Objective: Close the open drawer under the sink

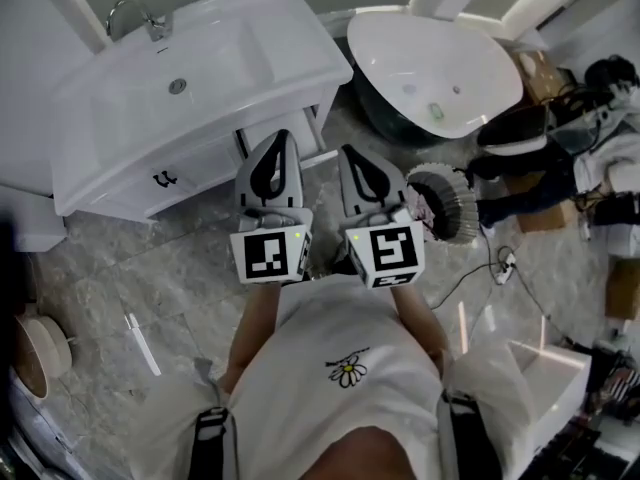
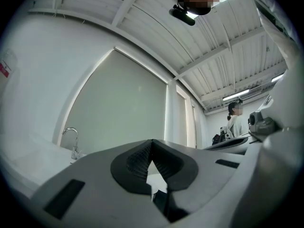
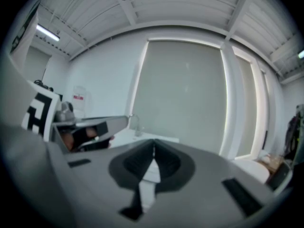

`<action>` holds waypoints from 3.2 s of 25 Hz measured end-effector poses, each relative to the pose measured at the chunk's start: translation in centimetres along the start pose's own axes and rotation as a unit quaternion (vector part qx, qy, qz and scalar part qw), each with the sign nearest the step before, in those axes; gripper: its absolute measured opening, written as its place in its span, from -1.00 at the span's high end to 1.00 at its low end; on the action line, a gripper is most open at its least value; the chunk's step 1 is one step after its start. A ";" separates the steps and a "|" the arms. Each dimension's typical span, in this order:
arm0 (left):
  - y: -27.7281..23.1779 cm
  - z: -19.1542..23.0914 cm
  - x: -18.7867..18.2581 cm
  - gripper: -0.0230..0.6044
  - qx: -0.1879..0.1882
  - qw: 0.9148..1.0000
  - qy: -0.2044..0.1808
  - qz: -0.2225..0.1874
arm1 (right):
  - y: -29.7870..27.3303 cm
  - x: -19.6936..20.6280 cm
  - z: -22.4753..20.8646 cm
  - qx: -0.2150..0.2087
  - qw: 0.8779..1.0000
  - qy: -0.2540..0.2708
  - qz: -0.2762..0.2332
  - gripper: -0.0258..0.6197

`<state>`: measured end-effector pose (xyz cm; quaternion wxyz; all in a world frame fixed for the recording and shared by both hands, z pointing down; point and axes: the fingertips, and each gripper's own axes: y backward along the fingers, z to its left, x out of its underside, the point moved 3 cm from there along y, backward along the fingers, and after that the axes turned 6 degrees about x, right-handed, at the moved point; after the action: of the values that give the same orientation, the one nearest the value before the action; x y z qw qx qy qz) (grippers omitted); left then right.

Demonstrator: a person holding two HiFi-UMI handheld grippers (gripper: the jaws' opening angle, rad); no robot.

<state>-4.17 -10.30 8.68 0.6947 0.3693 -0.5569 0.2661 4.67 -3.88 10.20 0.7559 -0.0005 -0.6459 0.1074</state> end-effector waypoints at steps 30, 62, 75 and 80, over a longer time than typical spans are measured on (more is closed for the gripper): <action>-1.9 -5.4 2.5 0.86 -0.209 0.974 -0.085 0.015 | -2.3 2.6 -11.8 -0.102 0.990 -0.073 -0.061 0.83; 1.4 3.3 26.7 0.86 -0.238 0.968 -0.017 0.078 | -12.5 23.8 -4.0 -0.164 0.984 -0.064 -0.016 0.83; 5.3 1.1 38.5 0.86 -0.267 0.958 0.003 0.101 | -11.2 35.2 -1.8 -0.179 0.982 -0.044 0.050 0.83; 6.1 2.3 40.3 0.86 -0.288 0.948 0.013 0.134 | -11.3 35.5 -0.8 -0.203 0.977 -0.021 0.059 0.83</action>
<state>-0.70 -10.28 49.39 0.7367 0.0714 -0.6451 0.1898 12.29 -9.00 46.32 0.7185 -0.1900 -0.6689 0.0180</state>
